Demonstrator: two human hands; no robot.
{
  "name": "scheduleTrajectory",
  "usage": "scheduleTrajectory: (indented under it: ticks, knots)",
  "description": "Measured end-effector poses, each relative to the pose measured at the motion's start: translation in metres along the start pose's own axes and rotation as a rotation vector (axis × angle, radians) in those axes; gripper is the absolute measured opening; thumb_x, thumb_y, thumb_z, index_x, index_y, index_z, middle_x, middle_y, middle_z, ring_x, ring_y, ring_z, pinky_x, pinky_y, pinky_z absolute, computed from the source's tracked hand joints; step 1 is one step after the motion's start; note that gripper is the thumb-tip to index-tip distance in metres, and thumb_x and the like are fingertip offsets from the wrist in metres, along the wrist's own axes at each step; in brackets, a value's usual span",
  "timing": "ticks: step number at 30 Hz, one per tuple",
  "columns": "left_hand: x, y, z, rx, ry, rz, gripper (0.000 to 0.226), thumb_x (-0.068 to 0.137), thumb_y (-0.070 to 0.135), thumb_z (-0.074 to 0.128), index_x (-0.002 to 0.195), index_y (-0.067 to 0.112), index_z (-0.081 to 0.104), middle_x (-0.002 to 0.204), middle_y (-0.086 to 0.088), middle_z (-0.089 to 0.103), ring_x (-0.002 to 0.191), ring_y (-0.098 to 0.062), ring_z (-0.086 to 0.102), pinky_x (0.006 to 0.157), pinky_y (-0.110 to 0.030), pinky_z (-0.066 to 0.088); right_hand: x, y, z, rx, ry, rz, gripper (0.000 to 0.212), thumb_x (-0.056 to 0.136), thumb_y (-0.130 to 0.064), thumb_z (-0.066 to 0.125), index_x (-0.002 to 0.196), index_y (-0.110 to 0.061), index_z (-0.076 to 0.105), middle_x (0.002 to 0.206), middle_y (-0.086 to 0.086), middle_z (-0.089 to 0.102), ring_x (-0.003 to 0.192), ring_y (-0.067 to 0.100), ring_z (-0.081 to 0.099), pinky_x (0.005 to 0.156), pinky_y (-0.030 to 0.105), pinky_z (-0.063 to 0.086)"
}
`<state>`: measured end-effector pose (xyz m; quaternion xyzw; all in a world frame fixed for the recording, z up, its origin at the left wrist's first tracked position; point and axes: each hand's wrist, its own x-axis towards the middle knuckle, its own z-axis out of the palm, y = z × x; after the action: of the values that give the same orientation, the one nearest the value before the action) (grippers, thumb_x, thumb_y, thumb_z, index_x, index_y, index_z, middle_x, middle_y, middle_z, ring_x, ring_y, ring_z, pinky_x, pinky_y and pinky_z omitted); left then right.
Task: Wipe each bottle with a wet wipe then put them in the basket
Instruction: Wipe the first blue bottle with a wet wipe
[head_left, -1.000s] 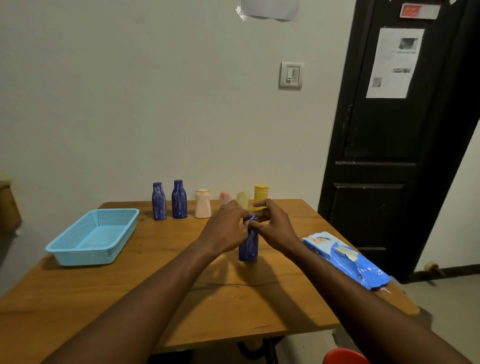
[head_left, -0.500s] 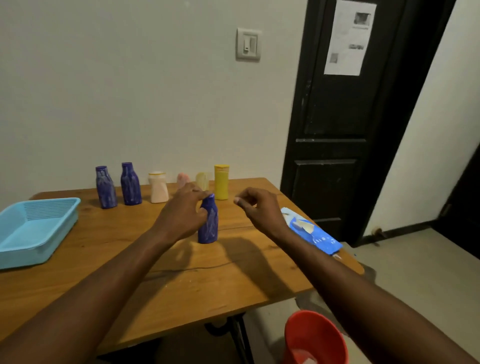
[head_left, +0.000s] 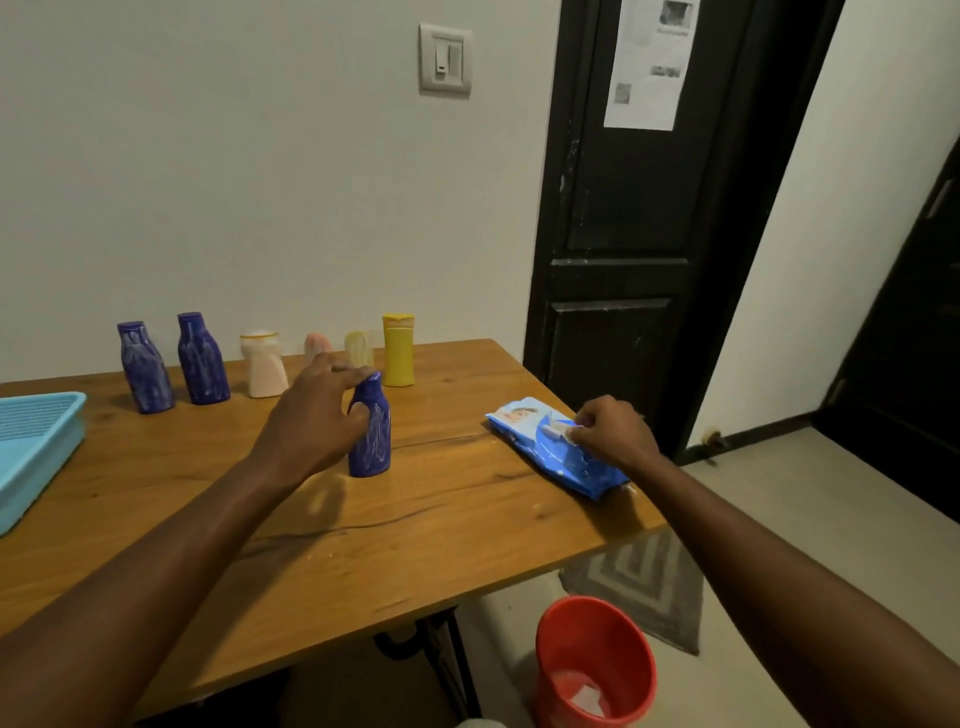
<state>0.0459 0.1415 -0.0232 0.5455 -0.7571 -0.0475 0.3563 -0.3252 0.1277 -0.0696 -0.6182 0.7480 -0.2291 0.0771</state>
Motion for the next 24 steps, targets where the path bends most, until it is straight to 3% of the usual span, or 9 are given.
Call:
scheduleTrajectory:
  ticks: [3, 8, 12, 20, 24]
  knots:
    - [0.0, 0.0, 0.001, 0.001, -0.002, -0.015, 0.051, 0.089, 0.013, 0.066, 0.139, 0.02, 0.059, 0.143, -0.001, 0.051, 0.126, -0.021, 0.052, 0.095, -0.039, 0.046, -0.002, 0.005, 0.009, 0.008, 0.001, 0.014, 0.013, 0.094, -0.032, 0.07, 0.097, -0.019, 0.071, 0.088, -0.002, 0.069, 0.077, 0.01, 0.066, 0.074, 0.035, 0.063]
    - [-0.003, 0.0, 0.0, 0.027, -0.005, -0.021, 0.052, 0.088, 0.014, 0.066, 0.14, 0.02, 0.058, 0.145, -0.004, 0.05, 0.133, -0.024, 0.047, 0.099, -0.044, 0.047, -0.004, 0.002, 0.008, 0.055, -0.008, 0.002, 0.015, 0.094, -0.037, 0.07, 0.093, -0.022, 0.071, 0.085, -0.007, 0.066, 0.077, 0.01, 0.067, 0.071, 0.032, 0.063]
    - [-0.004, 0.004, -0.001, 0.035, 0.002, -0.04, 0.053, 0.09, 0.014, 0.066, 0.141, 0.02, 0.057, 0.143, -0.003, 0.051, 0.127, -0.023, 0.051, 0.098, -0.043, 0.047, -0.003, 0.0, 0.007, 0.093, -0.023, 0.005, 0.015, 0.093, -0.033, 0.071, 0.089, -0.019, 0.071, 0.087, -0.002, 0.07, 0.078, 0.01, 0.068, 0.07, 0.031, 0.062]
    - [-0.004, 0.004, -0.001, 0.044, -0.005, -0.038, 0.054, 0.089, 0.017, 0.067, 0.142, 0.02, 0.056, 0.142, -0.001, 0.051, 0.123, -0.02, 0.052, 0.094, -0.041, 0.048, -0.009, -0.009, 0.0, 0.478, 0.159, 0.0, 0.01, 0.091, -0.02, 0.068, 0.088, -0.01, 0.069, 0.086, 0.005, 0.07, 0.084, 0.019, 0.069, 0.077, 0.042, 0.063]
    - [-0.006, 0.007, -0.002, 0.057, -0.003, -0.044, 0.054, 0.09, 0.017, 0.067, 0.143, 0.019, 0.055, 0.144, -0.001, 0.05, 0.126, -0.021, 0.051, 0.097, -0.042, 0.047, -0.012, -0.019, -0.003, 0.677, 0.262, 0.012, 0.005, 0.093, -0.014, 0.062, 0.089, -0.014, 0.066, 0.092, 0.005, 0.067, 0.091, 0.024, 0.068, 0.071, 0.034, 0.059]
